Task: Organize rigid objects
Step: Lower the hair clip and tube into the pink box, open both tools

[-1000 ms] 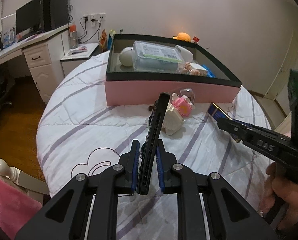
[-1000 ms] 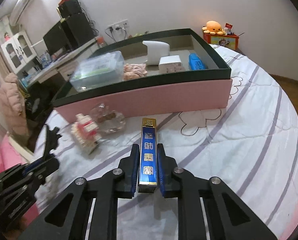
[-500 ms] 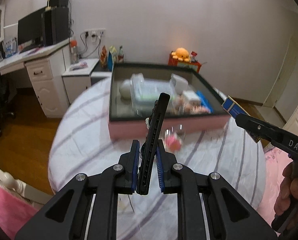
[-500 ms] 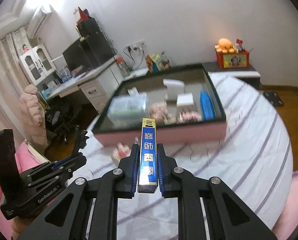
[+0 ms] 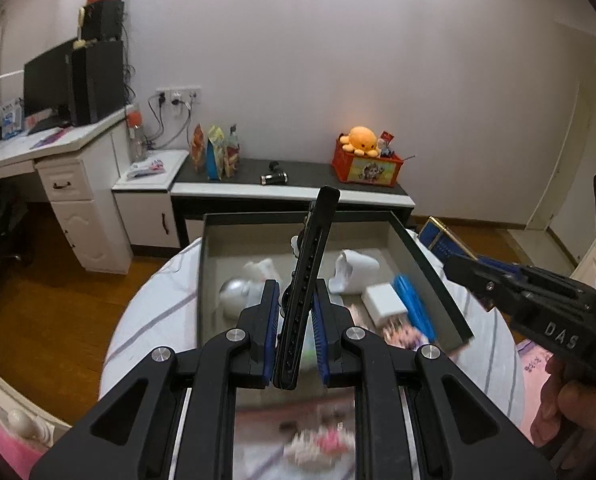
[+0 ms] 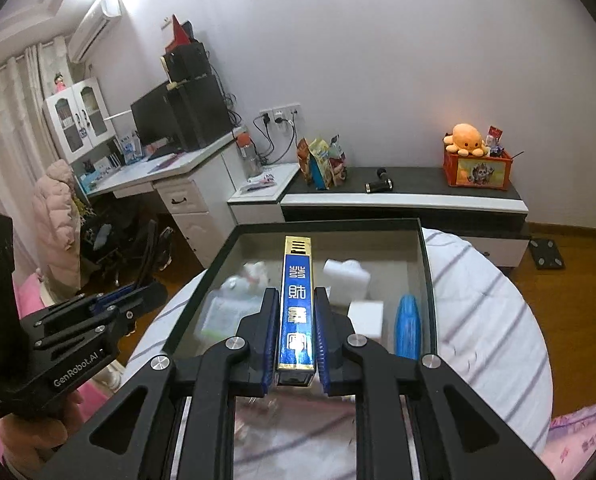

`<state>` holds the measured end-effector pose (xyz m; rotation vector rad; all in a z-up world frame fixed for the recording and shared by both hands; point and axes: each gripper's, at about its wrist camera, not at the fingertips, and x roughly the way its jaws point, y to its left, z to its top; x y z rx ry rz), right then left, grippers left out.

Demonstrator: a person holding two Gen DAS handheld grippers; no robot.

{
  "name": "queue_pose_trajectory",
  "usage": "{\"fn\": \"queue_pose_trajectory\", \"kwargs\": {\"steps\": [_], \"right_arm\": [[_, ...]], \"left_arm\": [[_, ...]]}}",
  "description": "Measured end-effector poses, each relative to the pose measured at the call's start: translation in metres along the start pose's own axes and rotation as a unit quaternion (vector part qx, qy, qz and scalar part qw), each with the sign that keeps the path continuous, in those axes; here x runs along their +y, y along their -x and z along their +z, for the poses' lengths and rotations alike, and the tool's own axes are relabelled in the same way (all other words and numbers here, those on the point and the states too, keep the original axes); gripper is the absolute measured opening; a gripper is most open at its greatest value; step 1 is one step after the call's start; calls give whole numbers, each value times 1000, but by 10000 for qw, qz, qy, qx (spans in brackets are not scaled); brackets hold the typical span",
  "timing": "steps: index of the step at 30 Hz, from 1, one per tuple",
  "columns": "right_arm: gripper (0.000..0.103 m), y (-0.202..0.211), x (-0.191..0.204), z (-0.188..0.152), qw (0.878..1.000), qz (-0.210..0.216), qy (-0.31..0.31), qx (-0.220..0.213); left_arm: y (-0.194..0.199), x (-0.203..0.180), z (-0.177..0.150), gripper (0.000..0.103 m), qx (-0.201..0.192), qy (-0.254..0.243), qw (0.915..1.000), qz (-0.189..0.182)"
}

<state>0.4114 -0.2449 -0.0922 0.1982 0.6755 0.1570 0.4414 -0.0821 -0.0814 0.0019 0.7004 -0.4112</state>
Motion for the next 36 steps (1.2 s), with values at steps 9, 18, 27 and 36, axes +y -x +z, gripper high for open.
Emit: {"fn": "queue_pose_trajectory", "kwargs": {"steps": [9,18,27,36], "right_arm": [[17,-74,-49,10,9973,-301,-283,613],[18,-107,-62,6,9933,-407,-339,1023],[63,-91,-63,3,9930,-556,-368,974],[103,-45,-50,-6,9960,-408,-541,580]], "left_arm": [[-103,-12,28,16,749,42,9971,-124],[-149,-26,26,17,1232,-192,9922,99],[-122,-14,18,91,988,-128,9943,391],[-44,5,2,103,280,146,9978,575]]}}
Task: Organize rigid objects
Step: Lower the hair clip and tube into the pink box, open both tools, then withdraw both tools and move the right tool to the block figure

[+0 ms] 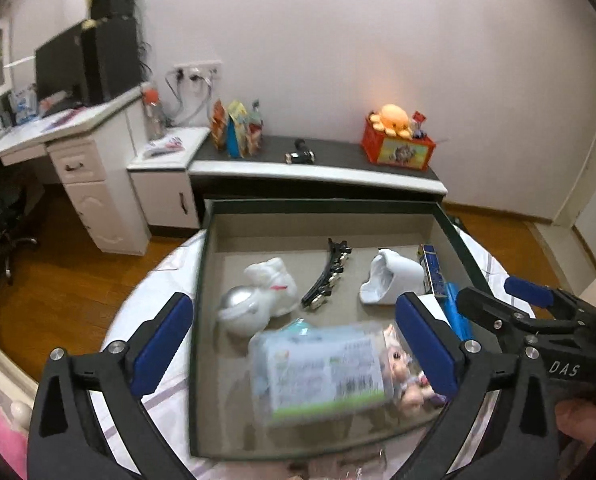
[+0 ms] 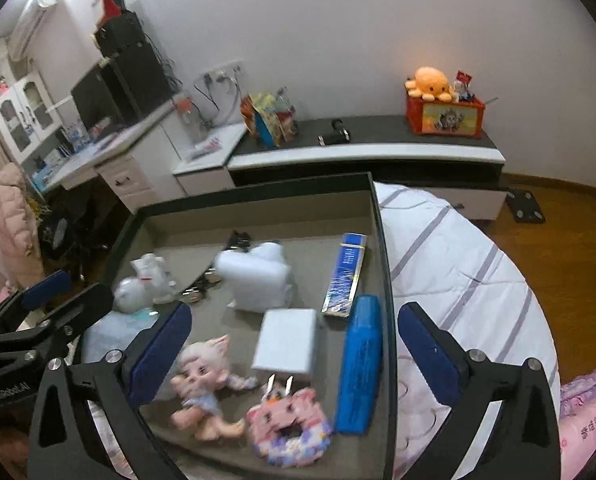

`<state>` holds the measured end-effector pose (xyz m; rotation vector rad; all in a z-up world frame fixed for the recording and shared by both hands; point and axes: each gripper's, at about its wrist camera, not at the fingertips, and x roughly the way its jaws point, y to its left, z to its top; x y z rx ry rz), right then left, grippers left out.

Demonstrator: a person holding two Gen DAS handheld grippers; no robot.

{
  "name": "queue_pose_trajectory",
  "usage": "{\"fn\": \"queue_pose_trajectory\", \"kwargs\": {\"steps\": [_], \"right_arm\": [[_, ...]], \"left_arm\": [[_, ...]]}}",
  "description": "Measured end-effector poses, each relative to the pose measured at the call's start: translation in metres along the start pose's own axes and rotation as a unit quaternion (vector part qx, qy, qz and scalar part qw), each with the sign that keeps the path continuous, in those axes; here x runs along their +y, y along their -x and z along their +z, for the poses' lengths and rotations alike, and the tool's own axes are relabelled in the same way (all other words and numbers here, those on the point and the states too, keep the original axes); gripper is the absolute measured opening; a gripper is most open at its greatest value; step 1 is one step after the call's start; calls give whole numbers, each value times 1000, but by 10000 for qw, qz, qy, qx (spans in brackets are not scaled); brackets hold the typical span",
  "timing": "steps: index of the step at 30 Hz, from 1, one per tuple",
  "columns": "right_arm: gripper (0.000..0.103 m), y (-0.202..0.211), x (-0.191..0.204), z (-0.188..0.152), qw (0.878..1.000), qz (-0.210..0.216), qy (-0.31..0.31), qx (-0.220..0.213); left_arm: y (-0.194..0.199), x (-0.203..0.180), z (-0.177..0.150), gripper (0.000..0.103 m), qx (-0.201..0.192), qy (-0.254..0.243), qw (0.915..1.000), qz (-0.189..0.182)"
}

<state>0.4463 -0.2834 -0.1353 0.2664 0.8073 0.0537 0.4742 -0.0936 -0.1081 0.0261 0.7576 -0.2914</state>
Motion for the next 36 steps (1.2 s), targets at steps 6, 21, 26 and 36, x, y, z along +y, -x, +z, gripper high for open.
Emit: {"fn": "queue_pose_trajectory", "kwargs": {"steps": [6,21,26,36], "right_arm": [[103,41,25,-15,9995,74,78,-302],[103,136,62,-92,9962,161,222,-821],[103,156,63,-123,9962,102,137,-852],[103,160,60,-168,9978,36,-14,-666]], "left_arm": [[55,3,-16,103,-366,-42,9992,140],[162,22,-86,103,-814,227,9957,391],[180,30,-120,103,-819,367,9948,489],[189,36,-165,103,-556,517,9957,523]]}}
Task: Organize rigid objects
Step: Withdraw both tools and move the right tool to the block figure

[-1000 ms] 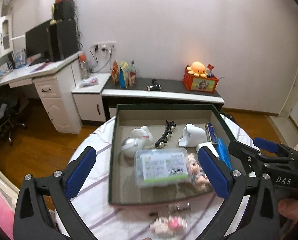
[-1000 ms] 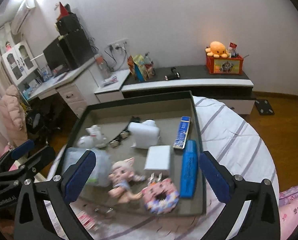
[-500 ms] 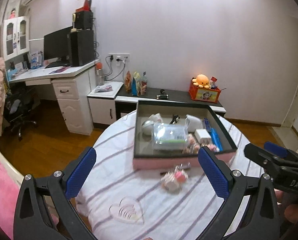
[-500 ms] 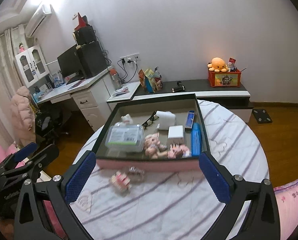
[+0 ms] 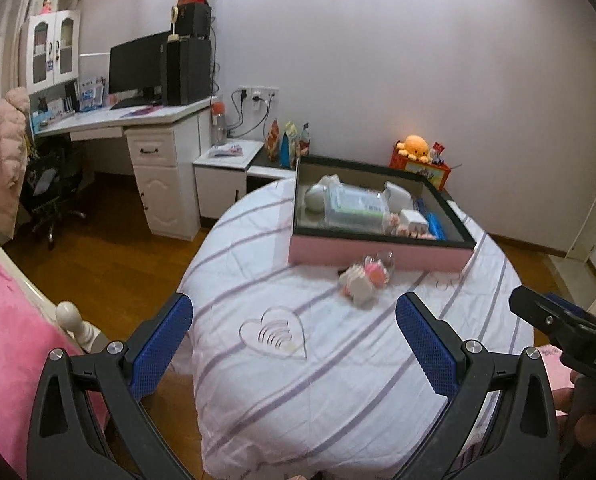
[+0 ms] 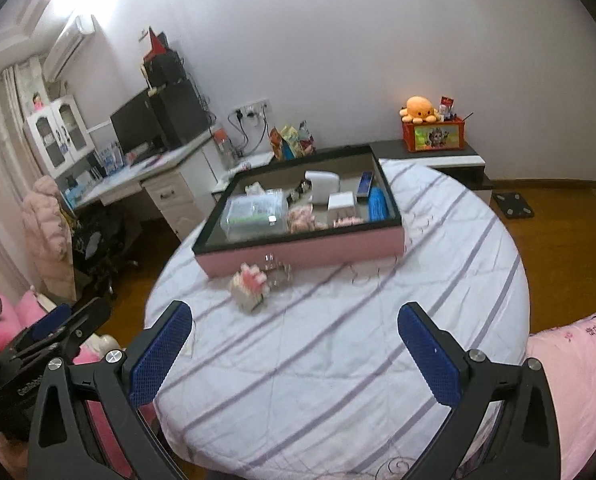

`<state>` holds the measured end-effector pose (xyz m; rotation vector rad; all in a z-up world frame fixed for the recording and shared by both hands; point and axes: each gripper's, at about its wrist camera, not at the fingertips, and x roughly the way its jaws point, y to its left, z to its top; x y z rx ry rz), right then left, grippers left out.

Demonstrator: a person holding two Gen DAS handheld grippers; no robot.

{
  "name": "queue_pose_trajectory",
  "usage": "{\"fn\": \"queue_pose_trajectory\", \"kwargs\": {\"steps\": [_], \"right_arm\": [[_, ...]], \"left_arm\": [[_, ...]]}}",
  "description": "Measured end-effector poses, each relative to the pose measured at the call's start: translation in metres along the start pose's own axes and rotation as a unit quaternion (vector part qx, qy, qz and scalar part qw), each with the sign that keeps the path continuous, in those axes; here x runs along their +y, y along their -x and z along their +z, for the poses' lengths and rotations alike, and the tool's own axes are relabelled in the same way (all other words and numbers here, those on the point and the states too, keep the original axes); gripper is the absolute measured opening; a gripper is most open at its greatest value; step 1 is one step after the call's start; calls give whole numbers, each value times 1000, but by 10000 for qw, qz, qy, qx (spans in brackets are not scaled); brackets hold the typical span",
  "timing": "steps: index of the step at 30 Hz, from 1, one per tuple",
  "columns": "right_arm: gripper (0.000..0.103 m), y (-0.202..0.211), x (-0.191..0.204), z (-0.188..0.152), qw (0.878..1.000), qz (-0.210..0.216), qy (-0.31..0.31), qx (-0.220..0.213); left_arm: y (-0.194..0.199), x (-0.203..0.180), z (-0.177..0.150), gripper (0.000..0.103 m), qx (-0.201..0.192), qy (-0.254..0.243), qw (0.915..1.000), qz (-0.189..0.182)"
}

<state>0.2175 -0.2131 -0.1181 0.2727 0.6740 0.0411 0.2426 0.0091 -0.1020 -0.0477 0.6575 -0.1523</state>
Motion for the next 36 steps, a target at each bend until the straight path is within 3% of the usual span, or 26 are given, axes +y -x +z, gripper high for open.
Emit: {"fn": "queue_pose_trajectory", "kwargs": {"steps": [12,36], "right_arm": [[103,-29,14,-6,9995,22,191,253],[103,-140,37,-3,9938,51,300,1067]], "left_arm": [[-14,14,-13,103,238,157,9996,42],[-80,36,-15,103,695,398,9968,48]]}}
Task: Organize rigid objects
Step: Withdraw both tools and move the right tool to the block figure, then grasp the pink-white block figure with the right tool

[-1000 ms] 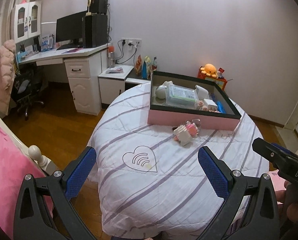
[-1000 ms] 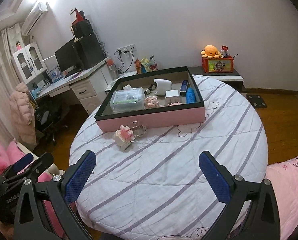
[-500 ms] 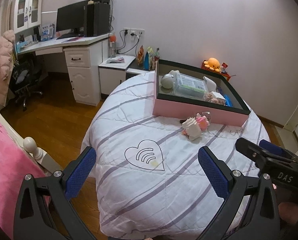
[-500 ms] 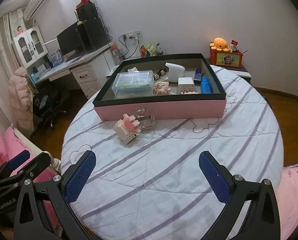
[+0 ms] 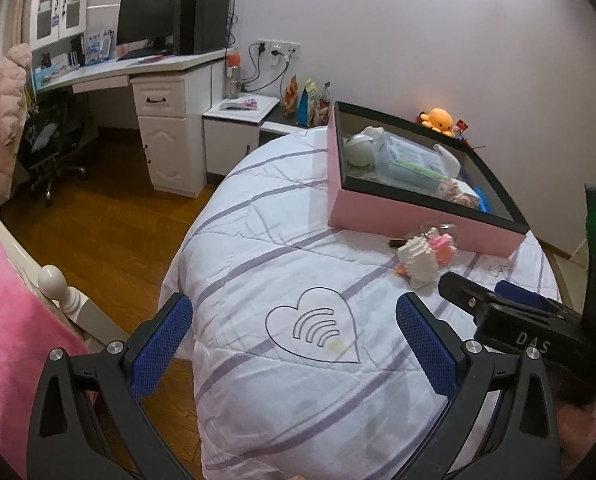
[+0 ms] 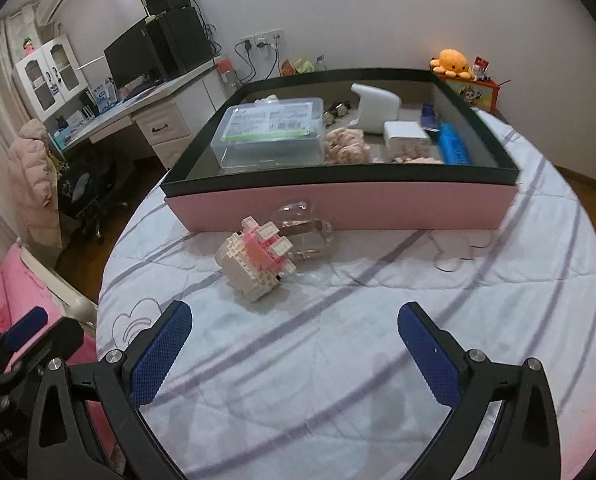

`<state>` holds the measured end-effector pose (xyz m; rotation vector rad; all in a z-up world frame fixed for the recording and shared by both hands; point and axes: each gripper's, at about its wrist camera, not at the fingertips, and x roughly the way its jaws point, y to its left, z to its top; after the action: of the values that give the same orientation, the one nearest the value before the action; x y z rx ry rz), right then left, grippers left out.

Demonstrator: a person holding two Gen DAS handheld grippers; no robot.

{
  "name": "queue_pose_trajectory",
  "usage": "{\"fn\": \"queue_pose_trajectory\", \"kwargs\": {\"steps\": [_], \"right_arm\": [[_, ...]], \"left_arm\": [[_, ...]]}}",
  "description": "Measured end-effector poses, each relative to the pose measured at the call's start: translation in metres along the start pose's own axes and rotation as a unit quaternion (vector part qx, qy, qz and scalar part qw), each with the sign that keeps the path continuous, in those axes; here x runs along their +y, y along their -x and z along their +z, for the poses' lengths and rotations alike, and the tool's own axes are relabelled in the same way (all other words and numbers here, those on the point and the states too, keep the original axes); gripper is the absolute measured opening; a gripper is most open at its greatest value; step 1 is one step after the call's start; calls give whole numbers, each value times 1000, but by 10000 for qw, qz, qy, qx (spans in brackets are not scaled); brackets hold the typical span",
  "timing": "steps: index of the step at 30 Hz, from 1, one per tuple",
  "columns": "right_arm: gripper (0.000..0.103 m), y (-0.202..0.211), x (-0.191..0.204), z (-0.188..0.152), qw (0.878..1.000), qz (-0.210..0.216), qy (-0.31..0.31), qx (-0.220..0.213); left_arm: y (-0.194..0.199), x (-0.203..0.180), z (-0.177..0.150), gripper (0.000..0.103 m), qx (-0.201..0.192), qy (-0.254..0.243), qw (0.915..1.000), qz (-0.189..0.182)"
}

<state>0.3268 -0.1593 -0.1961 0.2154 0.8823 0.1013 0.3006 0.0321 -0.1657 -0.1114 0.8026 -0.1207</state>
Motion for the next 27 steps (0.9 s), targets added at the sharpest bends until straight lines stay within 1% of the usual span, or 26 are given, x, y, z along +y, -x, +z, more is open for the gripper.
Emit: {"fn": "queue_pose_trajectory", "kwargs": {"steps": [7,10,12,13,14,15,17,18,21,25,27], "right_arm": [[103,-25,7,7,9996,152,-217,85],[96,-32,10,9,9994,188,-285,85],[93,-37,13,11,9993,217,-295,85],[86,-39,14,11,9992,245,-288,98],[76,-41,15,11,9992,253,-276,117],[73,-42,16,11,9992,254,-273,113],[61,-44,17,11,9994,248,-215,80],[58,-43,16,10,9995,248,-179,74],[57,-39,9,8,9988,419,-239,33],[57,-27,-1,2,9985,511,-201,-18],[57,-21,-5,0,9987,468,-179,-53]], "left_arm": [[-18,10,2,103,136,77,9999,1],[-23,14,3,103,164,111,9998,44],[-26,17,3,103,179,153,9997,56],[-27,18,3,103,187,161,9997,55],[-28,18,3,103,195,155,9997,63],[-29,18,3,103,197,148,9997,68],[-30,15,4,103,209,129,9997,65],[-31,14,4,103,211,123,9997,63],[-33,10,4,103,227,93,9997,49],[-33,3,3,103,222,32,9997,0],[-33,-4,4,103,222,-18,9997,-37]]}}
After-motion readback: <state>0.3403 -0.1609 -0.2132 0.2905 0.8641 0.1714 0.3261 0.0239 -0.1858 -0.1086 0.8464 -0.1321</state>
